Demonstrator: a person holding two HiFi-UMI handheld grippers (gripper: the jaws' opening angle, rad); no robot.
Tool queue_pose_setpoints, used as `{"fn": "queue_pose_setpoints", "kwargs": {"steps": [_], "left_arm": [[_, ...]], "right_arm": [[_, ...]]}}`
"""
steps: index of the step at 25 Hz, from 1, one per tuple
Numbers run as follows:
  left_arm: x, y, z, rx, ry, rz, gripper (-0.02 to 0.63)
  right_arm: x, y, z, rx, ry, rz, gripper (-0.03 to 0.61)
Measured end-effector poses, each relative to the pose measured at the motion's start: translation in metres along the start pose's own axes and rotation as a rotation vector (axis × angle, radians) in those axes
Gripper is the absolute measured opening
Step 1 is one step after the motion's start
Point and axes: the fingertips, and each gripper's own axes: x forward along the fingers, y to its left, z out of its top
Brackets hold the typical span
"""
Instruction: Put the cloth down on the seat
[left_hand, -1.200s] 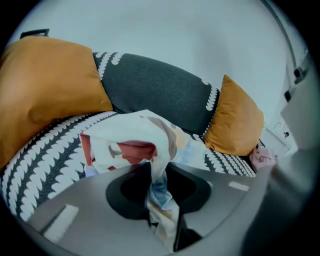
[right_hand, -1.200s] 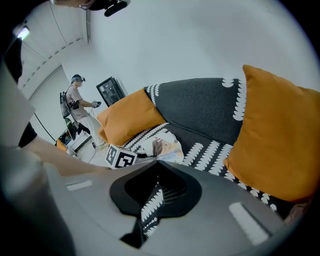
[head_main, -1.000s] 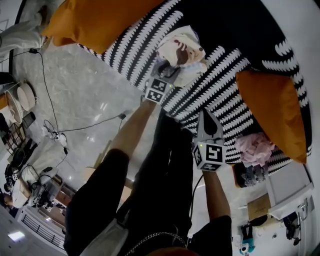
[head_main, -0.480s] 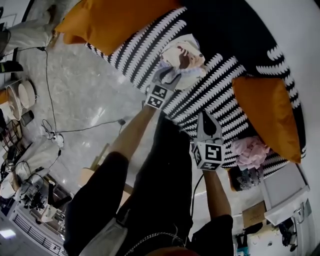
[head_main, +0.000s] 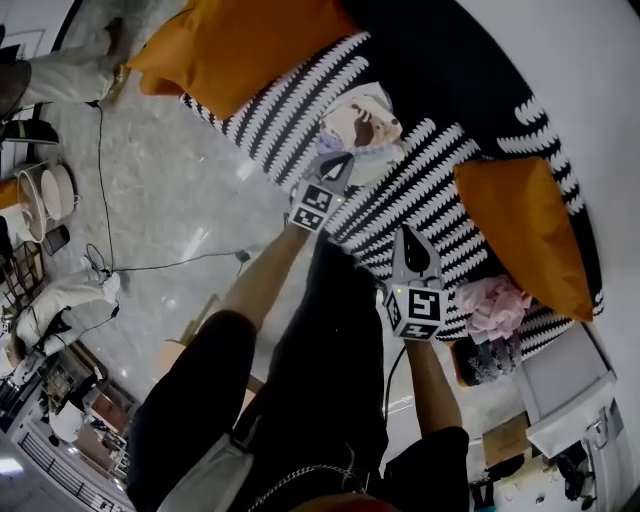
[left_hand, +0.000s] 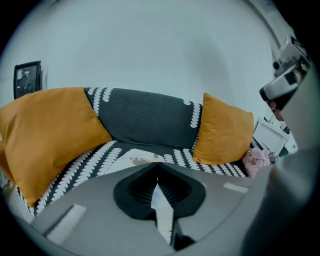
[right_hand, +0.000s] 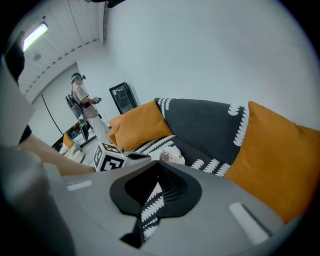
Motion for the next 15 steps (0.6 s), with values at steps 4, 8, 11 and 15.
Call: {"fn": "queue_pose_setpoints", "kwargs": {"steps": [4, 8, 11, 15], "left_arm": [[-0.015, -0.009, 0.020, 0.012, 0.003, 0.010, 0.009], [-0.032, -0.023, 0.044, 0.022, -0.014, 0.009, 0.009], [-0.048, -0.037, 0.067, 0.027, -0.028, 0.003, 0.009], [-0.069, -0.050, 0.096, 0.035, -0.045, -0.005, 0.009]], "right_arm": [[-0.012, 0.001, 0.015, -0.006, -0.022, 0.000, 0.003], [-0.025, 0.003, 0.029, -0.019, -0.044, 0.009, 0.003], [-0.038, 0.006, 0.040, -0.019, -0.062, 0.011, 0.003], [-0.053, 0.013, 0.052, -0.017, -0.083, 0.016, 0.003]]}}
